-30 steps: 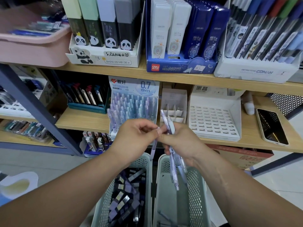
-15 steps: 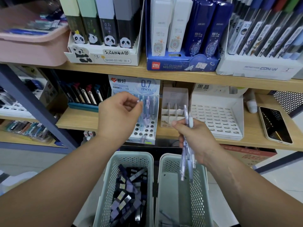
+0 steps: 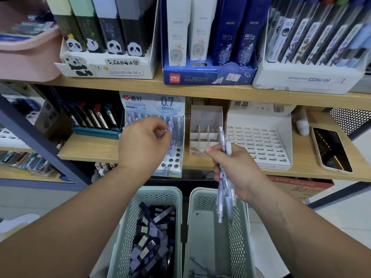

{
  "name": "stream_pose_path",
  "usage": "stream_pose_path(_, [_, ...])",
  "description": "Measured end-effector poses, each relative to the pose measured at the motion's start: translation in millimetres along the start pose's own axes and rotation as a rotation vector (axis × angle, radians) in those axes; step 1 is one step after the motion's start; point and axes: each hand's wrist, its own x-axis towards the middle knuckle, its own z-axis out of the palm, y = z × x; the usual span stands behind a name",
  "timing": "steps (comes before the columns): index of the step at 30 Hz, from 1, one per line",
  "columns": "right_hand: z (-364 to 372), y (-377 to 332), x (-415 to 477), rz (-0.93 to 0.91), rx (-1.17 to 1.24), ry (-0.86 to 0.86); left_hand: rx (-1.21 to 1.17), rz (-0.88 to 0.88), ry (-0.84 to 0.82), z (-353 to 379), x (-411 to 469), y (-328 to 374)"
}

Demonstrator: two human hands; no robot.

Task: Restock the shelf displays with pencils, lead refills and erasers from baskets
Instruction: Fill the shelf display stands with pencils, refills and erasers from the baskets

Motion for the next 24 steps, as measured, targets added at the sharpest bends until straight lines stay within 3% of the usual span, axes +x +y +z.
stream_pose_path(7, [1,0,-1,-0.001,0.005,-0.074,0.246,0.163,-0.036,6,2,-8])
stream_pose_path(12, [4,0,-5,-0.015,-0.030,-0.192,0.236,0.189,-0.012,-1,-1,1])
stream_pose_path(14, [7,0,-6,-0.043,-0.038,-0.247,0.053,0.082,-0.069,-4,-7,15])
stream_pose_path(18, [17,1,-12,-0.090,-0.118,-0.373,-0.593,-0.387,-0.334,-2,-20,42])
stream_pose_path(21, [23,5,-14,-0.106,-0.155,-0.392,-0.754,-0.536,-0.395,-3,-23,43])
stream_pose_path(24, [25,3,-15,-0.099,-0.136,-0.408,-0.786,-0.567,-0.417,-6,-22,38])
